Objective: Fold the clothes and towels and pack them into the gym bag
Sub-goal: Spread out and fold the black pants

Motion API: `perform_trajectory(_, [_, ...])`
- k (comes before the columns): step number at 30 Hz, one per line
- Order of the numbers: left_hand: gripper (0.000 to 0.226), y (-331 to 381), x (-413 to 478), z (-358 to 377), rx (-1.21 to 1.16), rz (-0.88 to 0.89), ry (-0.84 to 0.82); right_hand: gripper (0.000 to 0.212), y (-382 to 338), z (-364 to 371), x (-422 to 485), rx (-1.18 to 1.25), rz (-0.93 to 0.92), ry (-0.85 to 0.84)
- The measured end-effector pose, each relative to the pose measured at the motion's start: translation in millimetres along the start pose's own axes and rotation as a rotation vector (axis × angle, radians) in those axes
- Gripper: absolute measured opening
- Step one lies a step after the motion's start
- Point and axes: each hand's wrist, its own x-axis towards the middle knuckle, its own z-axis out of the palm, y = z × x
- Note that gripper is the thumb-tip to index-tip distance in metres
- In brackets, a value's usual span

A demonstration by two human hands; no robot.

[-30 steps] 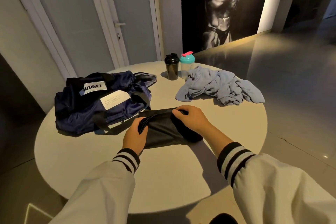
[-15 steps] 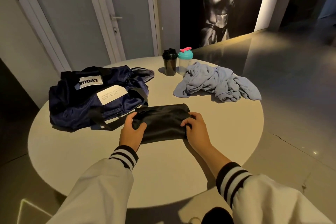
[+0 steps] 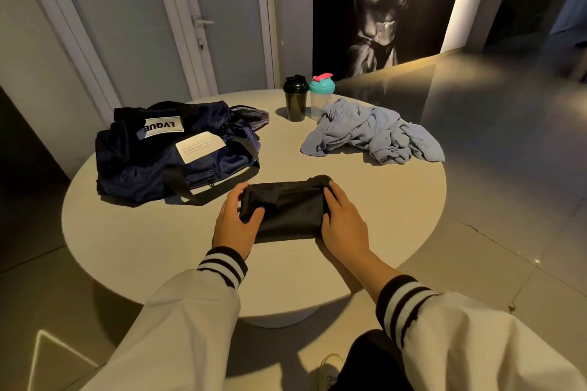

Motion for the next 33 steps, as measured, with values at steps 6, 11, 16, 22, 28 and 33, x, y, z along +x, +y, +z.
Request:
perform_trajectory(6, [0.047, -4, 0, 5, 0.211, 0.122, 0.0, 0.041, 2, 7, 0, -0.202, 0.005, 0.083])
perform_trajectory(11, [0.027, -5, -2, 9, 0.333, 0.067, -0.058, 0.033, -4, 10, -6, -0.364, -0.208, 0.136])
perform_trajectory(16, [0.026, 6, -12, 17, 0.295, 0.103, 0.024, 0.047, -6, 15, -5, -0.305, -0.163, -0.022])
perform_trajectory(22, [0.031, 7, -15, 21, 0.295, 0.103, -0.008, 0.052, -4, 13, -4, -0.299, -0.226, -0.127])
perform_trajectory(28, [0.05, -6, -2, 24, 0.333, -0.038, -0.038, 0.05, -5, 16, -7, -0.283, -0.269, -0.062])
perform_trajectory(33, [0.056, 0, -5, 21, 0.267, -0.04, -0.012, 0.053, -1, 21, -2, -0.277, -0.178, -0.07])
